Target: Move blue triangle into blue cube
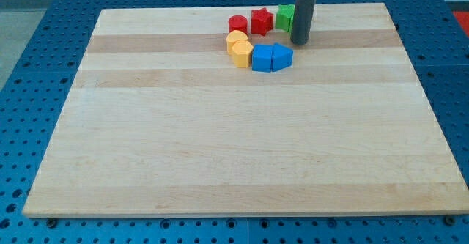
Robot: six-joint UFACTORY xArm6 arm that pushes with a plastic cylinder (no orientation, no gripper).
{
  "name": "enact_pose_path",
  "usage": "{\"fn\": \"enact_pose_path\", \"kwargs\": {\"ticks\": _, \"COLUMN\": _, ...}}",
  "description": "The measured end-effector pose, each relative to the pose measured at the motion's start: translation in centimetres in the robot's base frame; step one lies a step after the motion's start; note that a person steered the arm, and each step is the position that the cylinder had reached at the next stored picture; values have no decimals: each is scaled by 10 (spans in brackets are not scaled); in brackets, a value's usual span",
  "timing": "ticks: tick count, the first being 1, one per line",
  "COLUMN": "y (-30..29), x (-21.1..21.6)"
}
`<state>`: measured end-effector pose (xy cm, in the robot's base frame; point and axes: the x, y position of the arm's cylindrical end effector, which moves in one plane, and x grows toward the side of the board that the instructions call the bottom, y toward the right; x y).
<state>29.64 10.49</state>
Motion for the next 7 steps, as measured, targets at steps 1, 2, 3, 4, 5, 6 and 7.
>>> {"fn": "enact_pose_path", "kwargs": {"ticks": 1, "y": 0, "x": 1}}
{"fn": "enact_pose_path", "kwargs": {"ticks": 2, "y": 15, "x": 18}}
{"fn": "enact_pose_path", "kwargs": {"ticks": 3, "y": 28, "x": 33}}
{"fn": "enact_pose_path", "kwargs": {"ticks": 4, "y": 24, "x": 46}}
{"fn": "enact_pose_path", "kwargs": {"ticks": 5, "y": 3, "x": 49}}
{"fn": "enact_pose_path", "kwargs": {"ticks": 6, "y": -11, "x": 49}}
{"fn": "enact_pose_path", "kwargs": {"ticks": 7, "y": -19, "x": 49}}
